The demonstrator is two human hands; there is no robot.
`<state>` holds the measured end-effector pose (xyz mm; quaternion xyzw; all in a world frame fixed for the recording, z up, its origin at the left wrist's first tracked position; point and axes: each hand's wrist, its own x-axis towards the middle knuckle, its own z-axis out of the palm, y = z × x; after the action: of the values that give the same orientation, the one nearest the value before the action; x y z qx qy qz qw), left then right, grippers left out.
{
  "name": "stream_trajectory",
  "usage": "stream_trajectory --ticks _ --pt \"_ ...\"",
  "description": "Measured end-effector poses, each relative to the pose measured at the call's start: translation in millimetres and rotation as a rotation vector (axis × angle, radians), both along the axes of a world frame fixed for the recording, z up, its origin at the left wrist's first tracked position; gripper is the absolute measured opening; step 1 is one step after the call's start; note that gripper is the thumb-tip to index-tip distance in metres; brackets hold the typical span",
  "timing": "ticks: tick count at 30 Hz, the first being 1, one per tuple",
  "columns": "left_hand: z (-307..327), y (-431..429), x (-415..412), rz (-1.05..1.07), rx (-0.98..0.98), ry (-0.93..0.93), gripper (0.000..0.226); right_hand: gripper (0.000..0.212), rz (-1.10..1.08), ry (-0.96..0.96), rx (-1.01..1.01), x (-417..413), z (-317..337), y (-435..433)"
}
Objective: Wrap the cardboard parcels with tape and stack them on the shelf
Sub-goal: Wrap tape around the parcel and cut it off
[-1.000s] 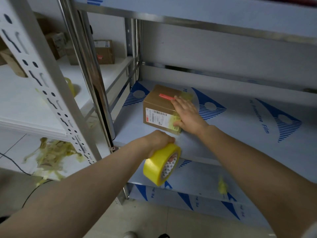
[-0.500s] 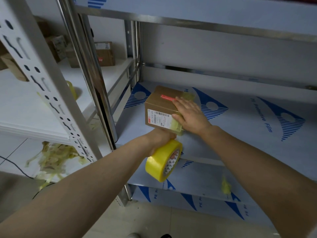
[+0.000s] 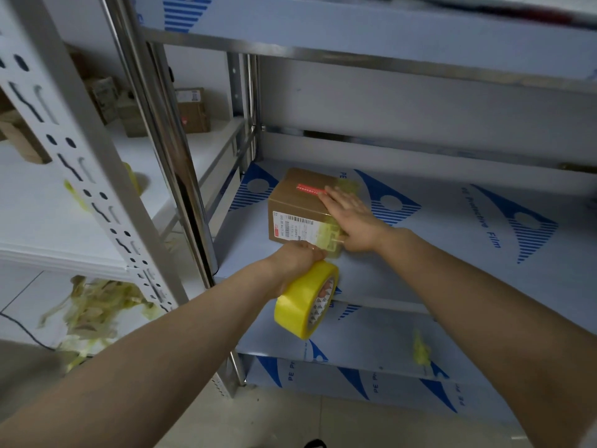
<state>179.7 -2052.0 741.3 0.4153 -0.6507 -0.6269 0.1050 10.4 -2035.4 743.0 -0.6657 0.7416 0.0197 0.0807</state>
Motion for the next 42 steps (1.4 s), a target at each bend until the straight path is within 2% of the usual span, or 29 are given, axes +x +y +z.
stream_trajectory --ticks 2,3,5,6,7,9,12,14,17,21,27,30,34,36,42 --pt "-1.0 2.3 2.0 0.013 0.009 0.006 0.038 0.093 -0.028 -0.162 -0.019 3.0 11.2 4.7" --pt "-0.9 2.9 2.7 0.016 0.026 0.016 0.036 0.085 -0.077 -0.347 -0.139 7.4 16.9 10.2" --pt "-2.1 2.9 2.1 0.027 0.068 0.044 0.030 0.064 -0.259 -0.794 -0.543 14.6 24.7 26.7" --pt "-2.1 3.1 1.5 0.033 0.075 0.049 0.026 0.054 -0.378 -0.941 -0.705 17.4 27.0 37.2" --pt "-2.0 3.9 0.6 0.038 0.074 0.048 0.023 0.043 -0.498 -0.991 -0.770 19.6 26.6 47.2" --pt "-2.1 6.4 -3.3 0.052 0.078 0.048 0.010 0.027 -0.674 -0.961 -0.663 24.1 16.4 65.1" --pt "-2.3 12.9 -12.4 0.038 0.083 0.060 0.007 0.043 -0.732 -1.048 -0.509 35.7 -3.6 82.4" --pt "-0.2 18.9 -16.8 0.025 0.103 0.070 0.003 0.035 -0.737 -1.080 -0.573 41.0 -9.4 87.2" --pt "5.2 29.3 -20.5 0.020 0.174 0.127 0.005 0.024 -0.694 -1.031 -0.693 39.2 -6.4 92.2" --pt "8.3 38.3 -27.4 -0.022 0.187 0.148 0.006 0.013 -0.608 -1.027 -0.732 35.3 -0.4 101.7" --pt "12.8 46.4 -38.2 -0.100 0.282 0.160 0.007 0.020 -0.629 -1.006 -0.789 27.3 4.9 113.0" --pt "13.4 45.4 -42.1 -0.081 0.300 0.150 0.022 0.020 -0.648 -1.015 -0.778 22.5 7.1 119.2" --pt "19.0 49.3 -46.8 -0.113 0.311 0.121 0.008 0.024 -0.643 -1.038 -0.762 19.1 10.3 124.7" --pt "20.2 51.8 -50.2 -0.082 0.322 0.117 0.016 0.026 -0.623 -1.017 -0.758 18.5 11.8 127.3" --pt "18.4 58.7 -58.7 -0.038 0.320 0.112 0.020 0.027 -0.608 -0.955 -0.734 12.9 14.3 134.4"
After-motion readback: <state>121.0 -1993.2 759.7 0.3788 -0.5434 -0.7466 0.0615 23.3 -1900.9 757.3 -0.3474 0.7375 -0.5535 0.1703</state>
